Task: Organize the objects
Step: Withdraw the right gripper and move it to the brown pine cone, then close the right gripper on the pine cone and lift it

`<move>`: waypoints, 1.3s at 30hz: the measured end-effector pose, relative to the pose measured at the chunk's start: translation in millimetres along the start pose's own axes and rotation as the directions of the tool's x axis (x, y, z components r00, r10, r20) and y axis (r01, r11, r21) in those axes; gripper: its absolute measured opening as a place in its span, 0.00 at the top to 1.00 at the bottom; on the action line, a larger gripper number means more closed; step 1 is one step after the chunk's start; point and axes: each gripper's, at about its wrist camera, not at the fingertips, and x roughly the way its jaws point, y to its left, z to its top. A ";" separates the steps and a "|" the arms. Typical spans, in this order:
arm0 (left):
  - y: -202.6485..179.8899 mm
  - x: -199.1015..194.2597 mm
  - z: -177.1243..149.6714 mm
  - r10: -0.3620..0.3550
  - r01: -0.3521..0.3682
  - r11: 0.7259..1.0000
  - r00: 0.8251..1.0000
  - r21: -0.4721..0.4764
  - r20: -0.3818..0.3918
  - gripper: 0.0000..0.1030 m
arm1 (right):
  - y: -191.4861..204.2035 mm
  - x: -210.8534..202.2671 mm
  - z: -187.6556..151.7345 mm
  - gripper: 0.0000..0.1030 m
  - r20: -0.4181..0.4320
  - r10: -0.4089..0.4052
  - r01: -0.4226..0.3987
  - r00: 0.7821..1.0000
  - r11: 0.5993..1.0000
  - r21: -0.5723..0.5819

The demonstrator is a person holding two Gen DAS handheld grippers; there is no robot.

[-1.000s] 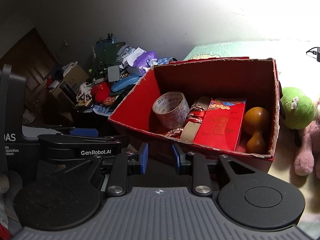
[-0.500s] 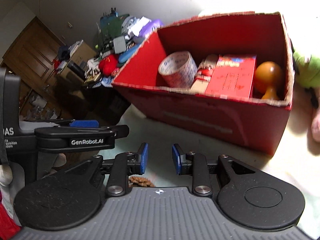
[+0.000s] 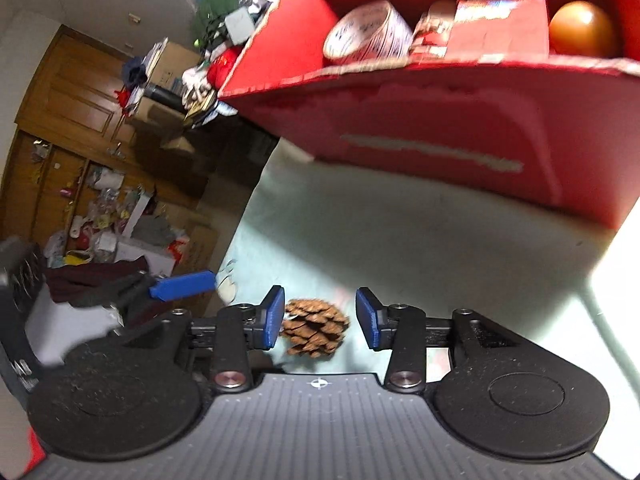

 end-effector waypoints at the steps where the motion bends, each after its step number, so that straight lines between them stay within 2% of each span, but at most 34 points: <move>1: -1.3 2.4 -2.9 -0.003 0.003 1.000 1.000 0.001 -0.008 0.08 | -0.5 3.2 -0.1 0.58 -0.017 0.011 -0.011 1.000 1.000 0.008; 10: -8.3 22.0 -14.9 -0.037 0.036 0.999 0.998 -0.021 -0.053 0.13 | -5.4 20.4 0.3 0.57 -0.110 0.050 -0.043 0.993 0.997 0.065; 16: -6.0 35.7 -11.7 -0.080 0.076 0.996 0.994 -0.053 -0.075 0.32 | -9.1 23.4 0.9 0.57 -0.136 0.049 -0.039 0.990 0.996 0.077; 19: -3.7 41.8 -12.8 -0.105 0.100 0.993 0.991 -0.065 -0.086 0.38 | -10.7 26.0 1.5 0.45 -0.137 0.049 -0.038 0.989 0.996 0.086; 20: -3.4 43.9 -13.2 -0.112 0.106 0.992 0.990 -0.067 -0.091 0.38 | -11.7 27.2 1.7 0.45 -0.141 0.049 -0.037 0.989 0.995 0.089; 24: -2.1 50.5 -12.7 -0.138 0.131 0.989 0.984 -0.073 -0.110 0.52 | -16.3 32.9 1.4 0.47 -0.161 0.066 -0.048 0.985 0.993 0.112; 31: -5.4 50.0 -8.3 -0.130 0.129 0.991 0.986 -0.023 -0.104 0.53 | -17.1 30.4 2.9 0.51 -0.157 0.074 -0.057 0.985 0.992 0.110; 39: -15.9 30.4 8.5 -0.153 0.157 0.985 0.986 0.065 -0.061 0.53 | -4.1 1.7 6.1 0.51 -0.081 0.057 -0.058 0.995 0.998 -0.017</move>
